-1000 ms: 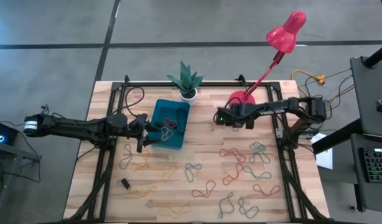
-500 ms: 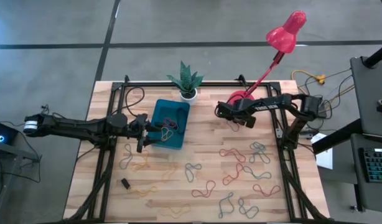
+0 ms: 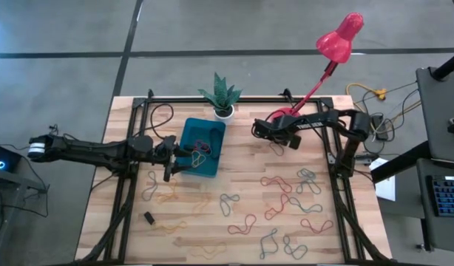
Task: Pick and place rubber bands into bin
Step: Put the orange rubber band into the blue bin
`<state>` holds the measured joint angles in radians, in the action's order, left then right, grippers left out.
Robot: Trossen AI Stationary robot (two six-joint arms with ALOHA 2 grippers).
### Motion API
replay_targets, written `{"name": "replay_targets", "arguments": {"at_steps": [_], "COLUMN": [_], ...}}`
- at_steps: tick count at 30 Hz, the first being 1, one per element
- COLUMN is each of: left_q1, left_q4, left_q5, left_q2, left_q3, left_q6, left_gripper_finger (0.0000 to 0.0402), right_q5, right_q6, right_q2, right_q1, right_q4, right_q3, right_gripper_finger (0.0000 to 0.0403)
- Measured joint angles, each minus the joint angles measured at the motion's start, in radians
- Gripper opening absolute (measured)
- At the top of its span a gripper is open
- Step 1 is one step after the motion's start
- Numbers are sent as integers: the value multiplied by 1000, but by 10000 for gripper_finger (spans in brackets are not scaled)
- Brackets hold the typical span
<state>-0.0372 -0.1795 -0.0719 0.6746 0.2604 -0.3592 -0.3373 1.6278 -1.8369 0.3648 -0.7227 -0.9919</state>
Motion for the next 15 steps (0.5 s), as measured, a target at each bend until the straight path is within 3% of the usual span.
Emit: {"name": "replay_targets", "arguments": {"at_steps": [9, 15], "left_q1": [0, 0], "left_q4": [-11, -23], "left_q5": [0, 0], "left_q2": [1, 3], "left_q3": [0, 0], "left_q6": [0, 0], "left_gripper_finger": [240, 240], "right_q5": [-5, 5], "right_q6": [-116, -173], "right_q2": [-22, -26], "right_q1": [8, -20], "right_q4": [4, 14], "right_q3": [-46, -93], "right_gripper_finger": [17, 9]}}
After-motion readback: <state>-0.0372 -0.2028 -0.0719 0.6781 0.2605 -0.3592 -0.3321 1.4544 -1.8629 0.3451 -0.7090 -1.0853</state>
